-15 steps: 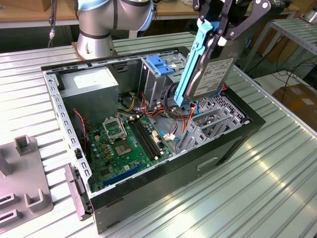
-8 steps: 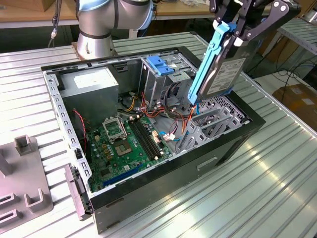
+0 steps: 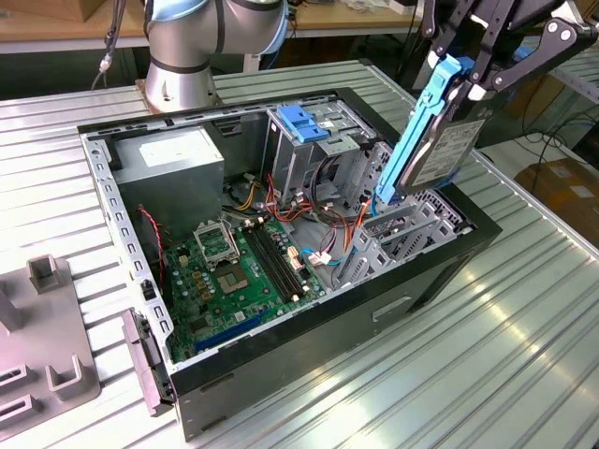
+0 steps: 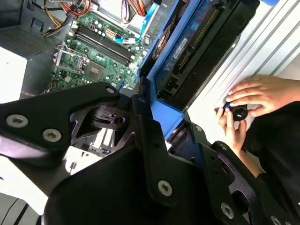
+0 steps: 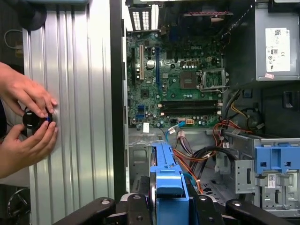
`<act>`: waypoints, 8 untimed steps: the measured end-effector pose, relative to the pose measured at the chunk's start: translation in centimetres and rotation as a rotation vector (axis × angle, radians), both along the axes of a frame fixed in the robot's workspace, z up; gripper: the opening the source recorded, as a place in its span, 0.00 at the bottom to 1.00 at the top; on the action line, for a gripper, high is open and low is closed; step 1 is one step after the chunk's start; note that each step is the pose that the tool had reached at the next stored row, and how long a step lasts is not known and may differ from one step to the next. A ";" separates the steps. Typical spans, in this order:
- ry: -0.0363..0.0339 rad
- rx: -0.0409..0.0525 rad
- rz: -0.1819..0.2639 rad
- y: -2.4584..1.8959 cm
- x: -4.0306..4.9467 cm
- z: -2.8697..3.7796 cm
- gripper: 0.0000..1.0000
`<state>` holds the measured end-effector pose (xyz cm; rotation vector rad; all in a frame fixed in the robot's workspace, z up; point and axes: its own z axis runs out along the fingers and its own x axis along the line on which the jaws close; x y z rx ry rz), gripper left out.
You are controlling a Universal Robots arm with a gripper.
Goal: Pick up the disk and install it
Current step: 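Insert the disk into the insertion slot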
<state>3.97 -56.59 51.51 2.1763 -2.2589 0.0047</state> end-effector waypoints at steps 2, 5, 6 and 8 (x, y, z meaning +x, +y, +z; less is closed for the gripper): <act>0.0000 -0.0002 -0.002 -0.21 0.19 -0.33 0.37; 0.0000 0.0000 -0.004 -0.33 0.57 -0.93 0.37; 0.0000 -0.0001 -0.005 -0.39 0.66 -1.10 0.37; 0.0000 -0.0004 -0.006 -0.43 0.78 -1.35 0.37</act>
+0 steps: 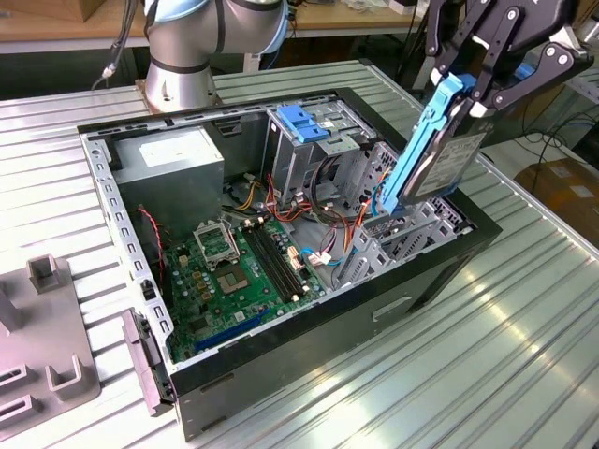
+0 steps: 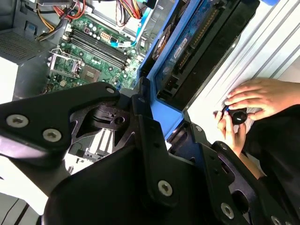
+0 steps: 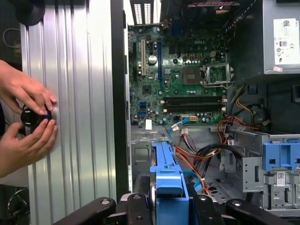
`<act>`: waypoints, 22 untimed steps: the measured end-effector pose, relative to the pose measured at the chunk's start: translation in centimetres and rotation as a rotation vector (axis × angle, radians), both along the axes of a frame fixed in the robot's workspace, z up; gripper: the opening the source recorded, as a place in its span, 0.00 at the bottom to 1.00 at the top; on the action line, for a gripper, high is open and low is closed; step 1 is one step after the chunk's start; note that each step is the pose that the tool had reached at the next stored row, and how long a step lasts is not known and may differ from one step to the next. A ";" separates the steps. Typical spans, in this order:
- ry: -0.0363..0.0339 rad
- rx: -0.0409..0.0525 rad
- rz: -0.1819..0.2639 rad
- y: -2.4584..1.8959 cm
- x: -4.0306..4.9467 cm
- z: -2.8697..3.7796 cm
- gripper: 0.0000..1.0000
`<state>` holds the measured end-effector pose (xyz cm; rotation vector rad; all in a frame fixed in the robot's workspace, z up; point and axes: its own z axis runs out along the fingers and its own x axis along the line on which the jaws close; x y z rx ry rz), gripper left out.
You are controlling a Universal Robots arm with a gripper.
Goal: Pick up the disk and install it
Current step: 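Insert the disk into the insertion slot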
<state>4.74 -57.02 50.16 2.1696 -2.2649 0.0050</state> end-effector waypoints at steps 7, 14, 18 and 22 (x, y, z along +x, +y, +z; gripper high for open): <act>0.0000 -0.0011 -0.034 0.54 0.64 -2.47 0.37; 0.0000 -0.0014 -0.034 0.74 0.83 -3.17 0.37; 0.0000 -0.0018 -0.034 0.74 0.86 -3.77 0.37; 0.0000 -0.0018 -0.033 0.74 0.86 -4.35 0.37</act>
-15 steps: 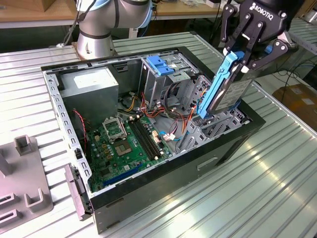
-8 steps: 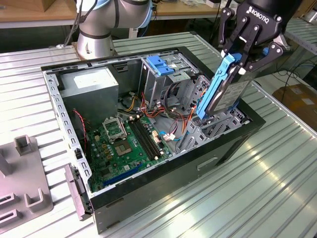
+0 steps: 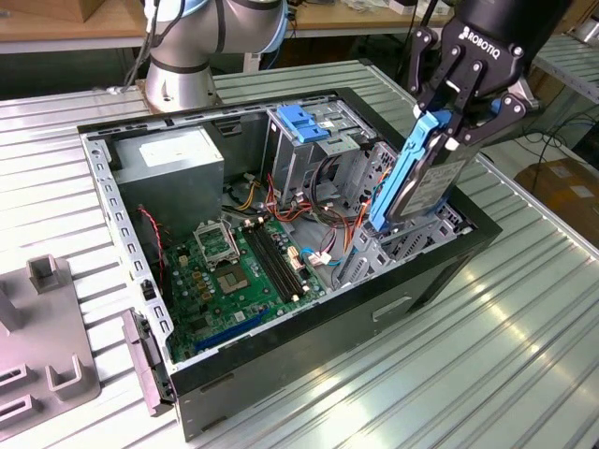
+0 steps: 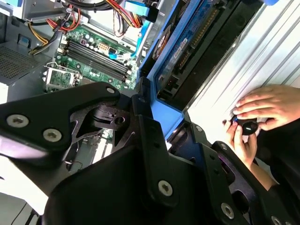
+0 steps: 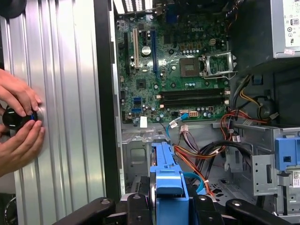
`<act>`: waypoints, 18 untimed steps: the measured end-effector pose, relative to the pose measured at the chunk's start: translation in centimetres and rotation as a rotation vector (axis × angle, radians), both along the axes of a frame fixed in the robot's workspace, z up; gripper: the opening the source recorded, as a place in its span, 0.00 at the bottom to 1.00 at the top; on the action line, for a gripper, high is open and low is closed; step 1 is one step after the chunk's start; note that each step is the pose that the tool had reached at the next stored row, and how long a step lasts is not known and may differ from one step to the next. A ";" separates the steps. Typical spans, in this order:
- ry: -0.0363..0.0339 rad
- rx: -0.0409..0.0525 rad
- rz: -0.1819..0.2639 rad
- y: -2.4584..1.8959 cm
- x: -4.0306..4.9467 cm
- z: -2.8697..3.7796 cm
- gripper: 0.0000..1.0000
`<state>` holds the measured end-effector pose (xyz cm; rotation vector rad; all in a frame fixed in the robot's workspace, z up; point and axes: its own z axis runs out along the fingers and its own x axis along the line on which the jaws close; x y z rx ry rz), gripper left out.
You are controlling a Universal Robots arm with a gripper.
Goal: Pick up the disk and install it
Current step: 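Insert the disk into the insertion slot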
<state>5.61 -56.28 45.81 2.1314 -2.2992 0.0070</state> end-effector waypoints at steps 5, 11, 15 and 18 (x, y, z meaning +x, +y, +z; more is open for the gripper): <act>-0.0001 -0.0003 0.002 0.00 0.02 -0.54 0.37; 0.0001 -0.0006 0.004 0.00 0.06 -1.13 0.37; 0.0002 -0.0002 0.005 0.00 0.10 -1.38 0.37; 0.0005 -0.0003 0.006 0.00 0.12 -1.57 0.37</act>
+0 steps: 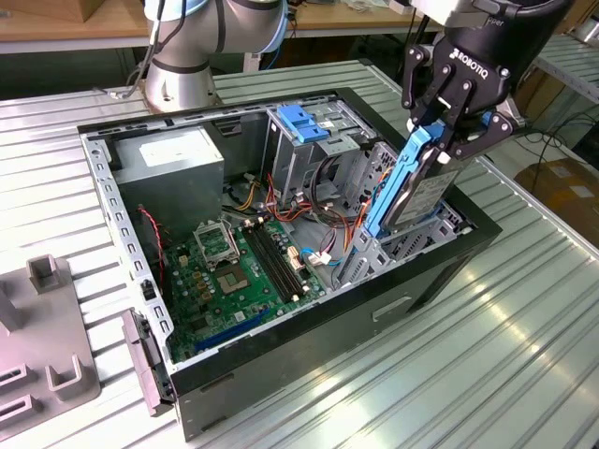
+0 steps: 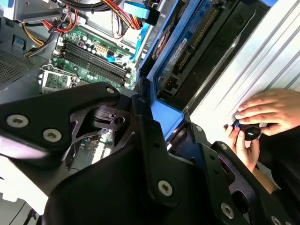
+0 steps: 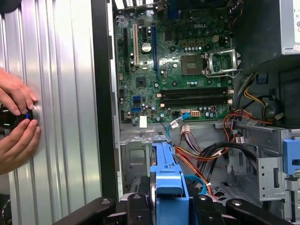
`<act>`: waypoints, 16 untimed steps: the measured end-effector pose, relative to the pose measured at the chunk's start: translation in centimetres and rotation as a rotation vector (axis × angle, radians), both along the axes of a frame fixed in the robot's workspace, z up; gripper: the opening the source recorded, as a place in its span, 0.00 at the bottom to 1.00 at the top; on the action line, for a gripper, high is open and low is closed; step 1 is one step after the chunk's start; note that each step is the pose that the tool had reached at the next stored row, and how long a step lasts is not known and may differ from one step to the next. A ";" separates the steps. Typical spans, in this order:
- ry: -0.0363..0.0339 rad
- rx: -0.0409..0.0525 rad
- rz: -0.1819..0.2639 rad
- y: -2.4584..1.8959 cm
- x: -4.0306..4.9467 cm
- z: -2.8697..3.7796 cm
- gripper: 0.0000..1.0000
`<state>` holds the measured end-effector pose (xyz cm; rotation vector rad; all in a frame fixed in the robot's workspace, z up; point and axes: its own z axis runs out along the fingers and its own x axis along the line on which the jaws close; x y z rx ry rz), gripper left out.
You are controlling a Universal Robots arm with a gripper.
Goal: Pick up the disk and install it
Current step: 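Insert the disk into the insertion slot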
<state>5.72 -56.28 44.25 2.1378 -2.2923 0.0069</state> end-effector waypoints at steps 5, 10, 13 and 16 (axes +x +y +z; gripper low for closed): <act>0.0001 0.0000 0.000 0.00 0.05 -0.47 0.37; 0.0000 0.0000 0.000 0.00 0.07 -0.95 0.37; 0.0000 0.0000 0.000 0.00 0.07 -1.27 0.37; 0.0000 0.0001 0.000 0.00 0.08 -1.73 0.37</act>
